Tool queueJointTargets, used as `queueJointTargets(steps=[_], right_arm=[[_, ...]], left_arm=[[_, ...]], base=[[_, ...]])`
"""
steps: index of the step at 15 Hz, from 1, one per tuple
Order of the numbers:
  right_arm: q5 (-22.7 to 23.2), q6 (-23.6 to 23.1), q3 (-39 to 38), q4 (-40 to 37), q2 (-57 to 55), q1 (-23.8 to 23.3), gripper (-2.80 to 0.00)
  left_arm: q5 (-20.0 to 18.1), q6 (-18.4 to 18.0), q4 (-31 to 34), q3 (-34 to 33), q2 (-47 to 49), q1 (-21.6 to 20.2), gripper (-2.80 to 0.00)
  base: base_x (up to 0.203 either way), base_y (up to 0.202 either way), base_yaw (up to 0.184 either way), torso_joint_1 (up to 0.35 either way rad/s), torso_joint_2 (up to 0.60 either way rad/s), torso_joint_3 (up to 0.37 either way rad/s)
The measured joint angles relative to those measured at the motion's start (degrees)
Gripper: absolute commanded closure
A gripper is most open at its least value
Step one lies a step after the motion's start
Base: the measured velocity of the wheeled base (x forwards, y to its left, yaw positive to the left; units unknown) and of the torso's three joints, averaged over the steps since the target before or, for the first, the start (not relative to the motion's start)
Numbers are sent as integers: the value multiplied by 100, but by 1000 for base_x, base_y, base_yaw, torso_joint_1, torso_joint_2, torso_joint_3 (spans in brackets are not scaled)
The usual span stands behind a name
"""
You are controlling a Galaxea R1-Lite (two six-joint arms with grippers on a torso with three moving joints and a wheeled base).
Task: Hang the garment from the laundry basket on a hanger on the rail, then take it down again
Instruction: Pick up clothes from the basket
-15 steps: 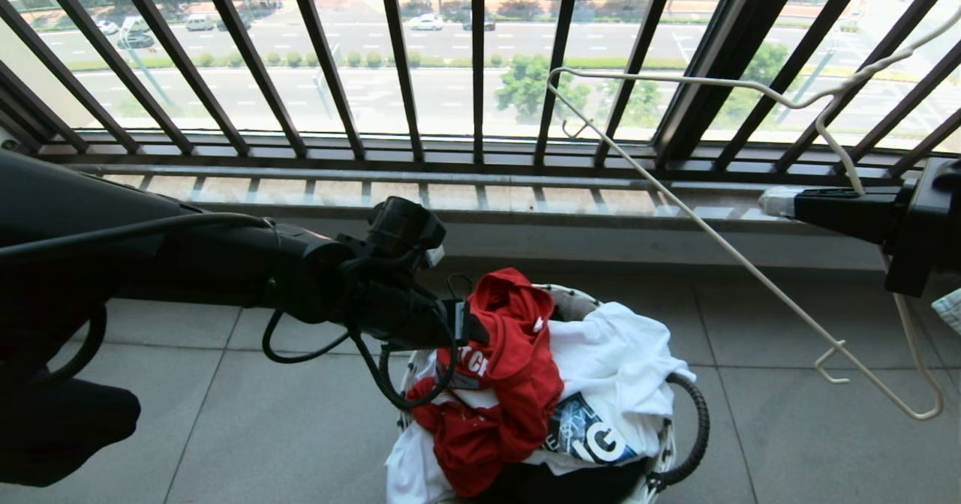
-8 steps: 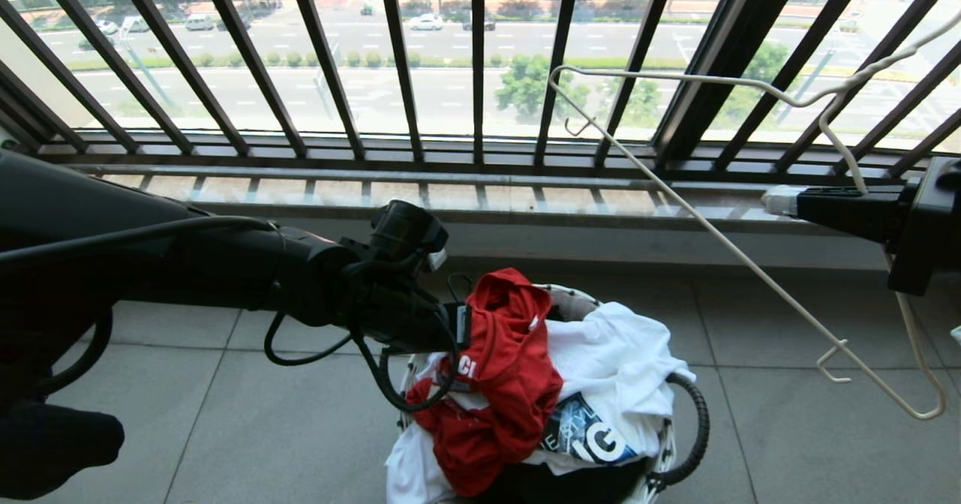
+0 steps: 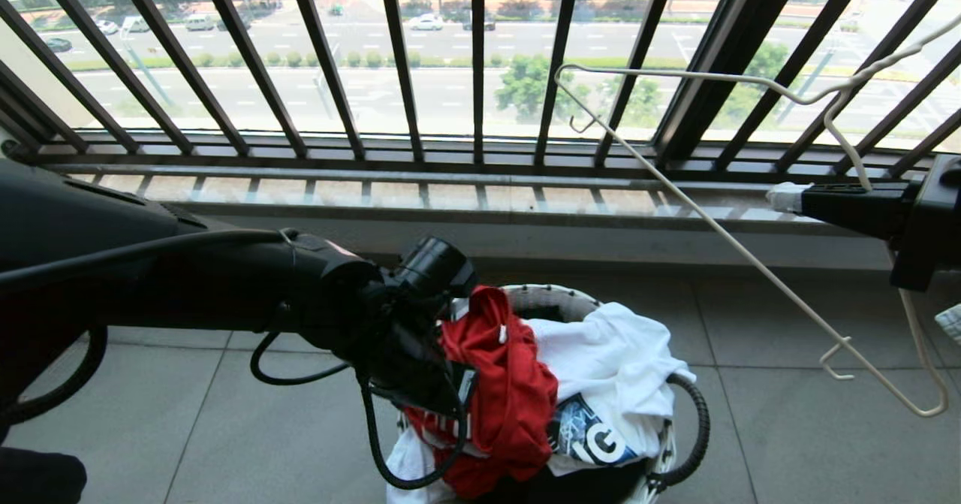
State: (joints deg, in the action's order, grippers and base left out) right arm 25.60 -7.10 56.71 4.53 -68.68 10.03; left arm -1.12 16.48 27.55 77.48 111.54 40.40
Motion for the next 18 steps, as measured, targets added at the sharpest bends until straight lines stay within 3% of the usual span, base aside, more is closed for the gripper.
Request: queueJointTargets(steps=[3,6,14,15,18], right_arm=[[0,16,2,0,-2,-4,0],[0,8,2,-2,-15,-4,0],[0,21,32,0,-30,-63,0],[0,24,35,-2,-30,-69,0],[0,24,35,0,-24,-80,0]], left_arm=[[583,-310,882,52,-242,236,0],[712,-296,1204,32,-424,585,0],[692,-86,748,-67,237,929,0],[693,-86,702,-95,278,932,-280],[687,-86,690,-155,250,932,-280]], base=[[0,0,0,0,0,0],[0,0,0,0,0,0],[0,0,0,0,0,0],[0,0,0,0,0,0],[0,0,0,0,0,0]])
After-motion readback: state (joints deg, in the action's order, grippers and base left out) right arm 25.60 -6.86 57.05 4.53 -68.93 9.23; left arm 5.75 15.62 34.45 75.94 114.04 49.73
